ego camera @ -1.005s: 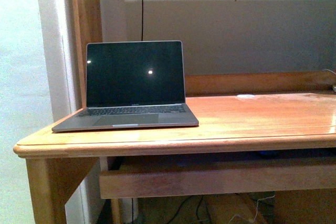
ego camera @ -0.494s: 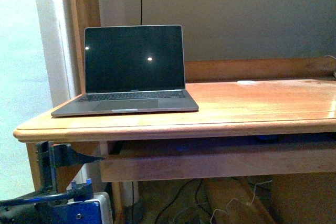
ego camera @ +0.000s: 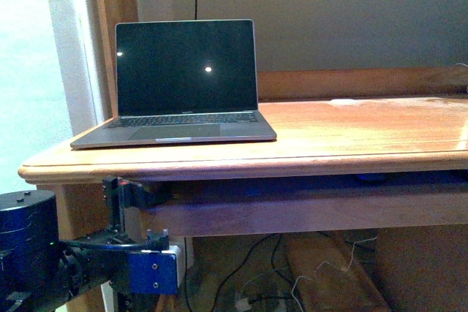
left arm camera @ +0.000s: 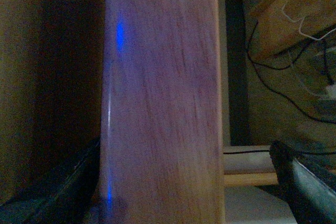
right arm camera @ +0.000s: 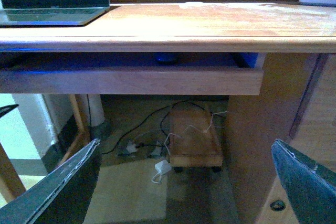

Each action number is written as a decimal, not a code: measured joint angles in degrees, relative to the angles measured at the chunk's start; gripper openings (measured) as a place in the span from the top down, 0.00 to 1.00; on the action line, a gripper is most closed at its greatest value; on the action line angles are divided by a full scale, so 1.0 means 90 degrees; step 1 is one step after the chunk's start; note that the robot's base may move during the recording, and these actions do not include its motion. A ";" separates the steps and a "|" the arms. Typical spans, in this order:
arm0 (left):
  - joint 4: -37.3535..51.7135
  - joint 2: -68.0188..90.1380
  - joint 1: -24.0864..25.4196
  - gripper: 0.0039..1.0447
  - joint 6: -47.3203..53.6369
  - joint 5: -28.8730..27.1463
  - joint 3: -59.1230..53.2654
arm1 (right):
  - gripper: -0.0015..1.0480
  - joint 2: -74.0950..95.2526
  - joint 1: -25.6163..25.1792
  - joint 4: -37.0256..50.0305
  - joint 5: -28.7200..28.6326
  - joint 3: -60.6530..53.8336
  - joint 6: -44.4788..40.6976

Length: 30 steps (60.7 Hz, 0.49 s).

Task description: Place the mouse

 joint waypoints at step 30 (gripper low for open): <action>-0.3859 -0.1032 -0.0274 0.07 -0.1931 -0.0699 -0.0075 | 0.07 0.0000 0.0000 0.0000 0.0002 0.0000 0.0000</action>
